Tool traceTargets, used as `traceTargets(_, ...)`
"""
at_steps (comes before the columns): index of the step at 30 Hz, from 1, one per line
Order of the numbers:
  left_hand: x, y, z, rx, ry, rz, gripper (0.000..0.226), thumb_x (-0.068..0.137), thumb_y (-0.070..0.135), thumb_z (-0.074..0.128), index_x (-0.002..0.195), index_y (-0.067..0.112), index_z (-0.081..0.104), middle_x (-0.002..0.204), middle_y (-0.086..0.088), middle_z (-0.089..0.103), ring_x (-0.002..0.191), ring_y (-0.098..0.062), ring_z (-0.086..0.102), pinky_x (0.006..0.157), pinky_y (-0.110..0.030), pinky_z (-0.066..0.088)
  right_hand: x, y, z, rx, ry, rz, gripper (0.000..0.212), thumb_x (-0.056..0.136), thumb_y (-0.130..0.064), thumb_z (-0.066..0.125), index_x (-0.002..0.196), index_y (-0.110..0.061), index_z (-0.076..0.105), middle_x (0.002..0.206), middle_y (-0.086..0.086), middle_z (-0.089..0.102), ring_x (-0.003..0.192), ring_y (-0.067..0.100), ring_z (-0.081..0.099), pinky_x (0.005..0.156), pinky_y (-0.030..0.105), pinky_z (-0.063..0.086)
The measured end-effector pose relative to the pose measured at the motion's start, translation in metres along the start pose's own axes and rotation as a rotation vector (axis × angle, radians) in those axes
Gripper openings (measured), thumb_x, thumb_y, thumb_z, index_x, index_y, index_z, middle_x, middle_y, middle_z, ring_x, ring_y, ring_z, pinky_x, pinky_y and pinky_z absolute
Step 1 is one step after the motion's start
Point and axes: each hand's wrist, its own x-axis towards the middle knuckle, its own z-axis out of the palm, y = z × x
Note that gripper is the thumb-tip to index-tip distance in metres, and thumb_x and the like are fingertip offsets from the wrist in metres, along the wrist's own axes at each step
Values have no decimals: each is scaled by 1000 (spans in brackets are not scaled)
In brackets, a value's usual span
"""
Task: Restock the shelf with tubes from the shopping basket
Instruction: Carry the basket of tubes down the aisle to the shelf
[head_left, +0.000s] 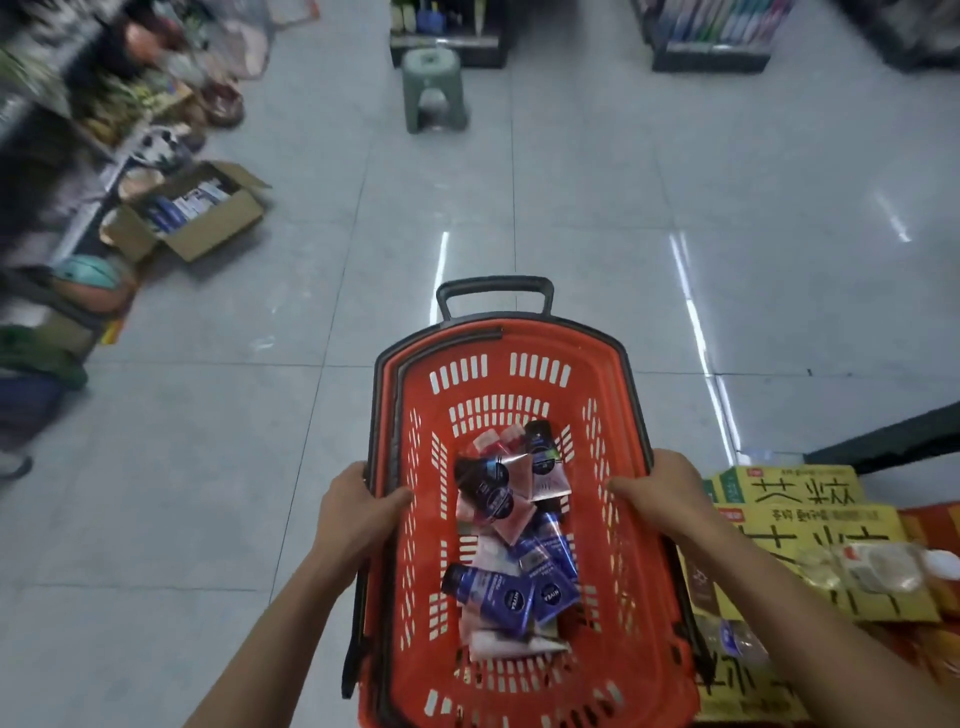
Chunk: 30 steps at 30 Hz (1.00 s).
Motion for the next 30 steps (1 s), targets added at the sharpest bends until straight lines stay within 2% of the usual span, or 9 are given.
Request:
traceTargets(2,-10,2,-12,-49,9,2,44,86,43,83,116,17,64,93,0,79,74,-18,80,78,-45,66,-17,-6,-2,35,31,-35,31,85,-31,80,112,-20,68,84,-8,70,71,15,72,62,28,55)
traceTargets(4,-14,2,-21,-88,15,12,42,86,43,82,112,14,67,89,-1,80,72,-19,80,79,-47,65,-28,-10,1,64,55,-48,31,86,-33,79,113,-21,68,87,-4,74,72,17,75,69,33,60)
traceTargets(8,-15,-2,-30,-39,49,56,43,87,48,80,111,16,65,87,1,79,69,-15,79,74,-40,66,-42,-19,13,81,123,-62,39,85,-38,77,117,-19,68,94,-1,76,74,19,75,78,42,64)
traceTargets(12,-9,-6,-38,15,106,103,46,85,54,79,110,18,65,86,3,78,66,-12,78,71,-37,65,-49,-26,20,68,151,-98,41,86,-38,78,119,-17,65,98,-1,73,79,18,72,76,35,60)
traceTargets(16,-2,4,-44,-19,120,112,43,85,51,80,108,17,66,85,5,78,65,-10,77,61,-25,59,-46,-31,21,83,160,-119,47,84,-40,81,122,-20,61,104,1,74,82,18,73,77,35,59)
traceTargets(20,12,23,-41,-23,121,131,42,85,50,80,108,17,66,86,5,78,65,-11,77,62,-25,58,-29,-35,18,61,190,-79,49,84,-46,79,120,-20,59,103,1,73,83,21,73,81,44,62)
traceTargets(25,47,60,-28,-33,63,137,38,84,46,82,107,18,68,83,6,78,66,-11,78,61,-25,58,9,-44,-1,23,224,-17,43,87,-48,75,113,-18,58,98,3,72,76,19,72,71,37,61)
traceTargets(30,95,111,1,19,84,176,41,85,50,80,109,19,69,84,7,79,67,-10,78,63,-24,58,78,-57,-29,60,215,-2,46,87,-50,75,115,-16,60,95,2,72,72,18,73,73,41,64)
